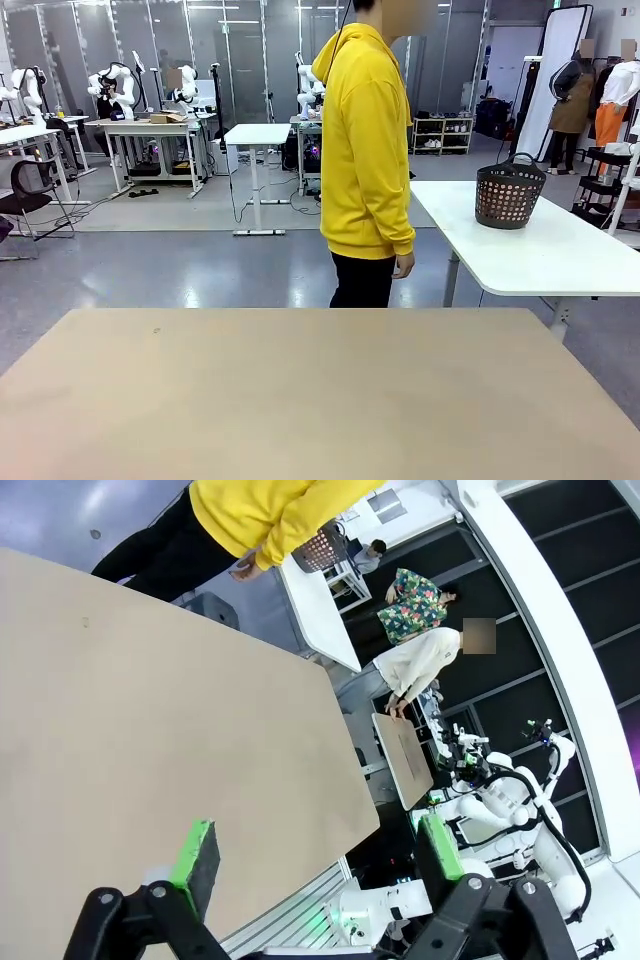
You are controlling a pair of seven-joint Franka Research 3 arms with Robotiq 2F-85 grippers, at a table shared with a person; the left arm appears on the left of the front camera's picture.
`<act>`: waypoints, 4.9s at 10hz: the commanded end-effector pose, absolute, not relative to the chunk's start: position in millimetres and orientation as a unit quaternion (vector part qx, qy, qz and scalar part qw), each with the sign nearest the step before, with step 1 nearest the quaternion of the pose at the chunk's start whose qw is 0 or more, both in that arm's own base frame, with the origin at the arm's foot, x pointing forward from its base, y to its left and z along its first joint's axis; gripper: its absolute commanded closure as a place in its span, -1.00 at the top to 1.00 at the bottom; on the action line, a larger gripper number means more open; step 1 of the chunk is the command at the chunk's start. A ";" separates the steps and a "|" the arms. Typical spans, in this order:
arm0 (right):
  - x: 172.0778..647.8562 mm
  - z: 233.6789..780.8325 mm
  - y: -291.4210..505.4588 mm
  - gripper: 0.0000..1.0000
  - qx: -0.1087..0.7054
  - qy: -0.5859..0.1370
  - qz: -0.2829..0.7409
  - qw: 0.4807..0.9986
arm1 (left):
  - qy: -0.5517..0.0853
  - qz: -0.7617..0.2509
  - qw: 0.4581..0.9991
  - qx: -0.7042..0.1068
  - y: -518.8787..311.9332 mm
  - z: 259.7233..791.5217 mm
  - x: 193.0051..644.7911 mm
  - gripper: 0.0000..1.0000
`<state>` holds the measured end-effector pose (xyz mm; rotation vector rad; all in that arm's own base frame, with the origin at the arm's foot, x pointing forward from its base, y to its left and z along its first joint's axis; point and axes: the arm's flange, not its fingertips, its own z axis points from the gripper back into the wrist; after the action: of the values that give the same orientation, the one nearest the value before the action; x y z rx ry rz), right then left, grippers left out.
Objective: Fold the towel.
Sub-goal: Grab the top end of the 100 cm Hotel Towel extended by the human.
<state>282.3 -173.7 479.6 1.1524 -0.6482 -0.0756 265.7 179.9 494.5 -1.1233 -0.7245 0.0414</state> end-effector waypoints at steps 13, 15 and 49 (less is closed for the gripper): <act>278.7 479.4 -179.6 1.00 0.532 -0.306 -0.044 0.788 | -0.341 0.028 0.784 -0.517 185.8 494.2 261.8 1.00; 278.7 479.4 -179.6 1.00 0.532 -0.306 -0.044 0.788 | -0.341 0.028 0.784 -0.517 185.8 494.2 261.8 1.00; 278.7 479.4 -179.6 1.00 0.532 -0.306 -0.044 0.788 | -0.341 0.028 0.784 -0.517 185.8 494.2 261.8 1.00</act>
<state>279.0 -179.1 479.3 1.1414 -0.6567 -0.0925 261.4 186.4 493.6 -1.1130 -0.7377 0.0626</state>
